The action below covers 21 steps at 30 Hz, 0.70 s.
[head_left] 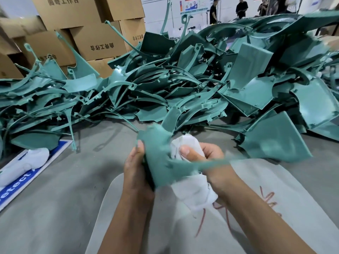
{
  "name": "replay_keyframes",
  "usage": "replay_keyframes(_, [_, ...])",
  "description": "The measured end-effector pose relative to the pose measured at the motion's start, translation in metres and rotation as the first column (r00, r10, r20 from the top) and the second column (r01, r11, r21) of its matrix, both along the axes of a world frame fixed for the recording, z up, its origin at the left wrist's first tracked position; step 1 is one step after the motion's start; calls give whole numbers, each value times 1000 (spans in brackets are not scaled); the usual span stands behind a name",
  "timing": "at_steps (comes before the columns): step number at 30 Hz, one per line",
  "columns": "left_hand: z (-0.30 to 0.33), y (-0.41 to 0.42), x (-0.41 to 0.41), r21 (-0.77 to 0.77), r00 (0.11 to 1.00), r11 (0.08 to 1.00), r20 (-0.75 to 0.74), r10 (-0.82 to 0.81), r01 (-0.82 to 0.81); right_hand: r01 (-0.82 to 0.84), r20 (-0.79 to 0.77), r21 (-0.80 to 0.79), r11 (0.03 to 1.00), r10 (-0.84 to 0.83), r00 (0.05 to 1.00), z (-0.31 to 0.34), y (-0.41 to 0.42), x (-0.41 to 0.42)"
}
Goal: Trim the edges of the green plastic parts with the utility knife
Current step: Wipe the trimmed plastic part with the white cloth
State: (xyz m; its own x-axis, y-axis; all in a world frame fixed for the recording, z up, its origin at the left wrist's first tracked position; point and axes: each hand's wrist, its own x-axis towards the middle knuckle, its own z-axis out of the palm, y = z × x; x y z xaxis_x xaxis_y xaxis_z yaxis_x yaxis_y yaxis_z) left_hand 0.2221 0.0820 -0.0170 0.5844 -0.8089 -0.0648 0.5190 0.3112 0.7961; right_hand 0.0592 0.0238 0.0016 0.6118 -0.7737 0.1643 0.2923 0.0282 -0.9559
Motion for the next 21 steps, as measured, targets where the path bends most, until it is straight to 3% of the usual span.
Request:
replay_keyframes(2, [-2, -1, 14, -18, 996, 1000, -92, 0, -2, 122, 15, -91, 988, -121, 993, -3, -2, 0])
replay_keyframes(3, [-1, 0, 18, -16, 997, 1000, -78, 2, -3, 125, 25, -47, 991, -124, 992, -3, -4, 0])
replay_keyframes(6, [3, 1, 13, 19, 997, 1000, 73, 21, -23, -118, 47, 182, 976, 111, 993, -1, -1, -2])
replay_keyframes(9, [8, 2, -1, 49, 987, 999, 161, -13, 5, -293, -40, 191, 937, 305, 951, -1, 7, -6])
replay_keyframes(17, [-1, -1, 6, 1, 942, 1000, 336, 8, -8, -408, -119, 195, 892, 435, 893, 7, 5, -8])
replay_keyframes(21, [-3, -2, 4, -16, 942, 998, 329, 61, -59, -430, -128, 199, 881, 458, 879, 10, 1, -10])
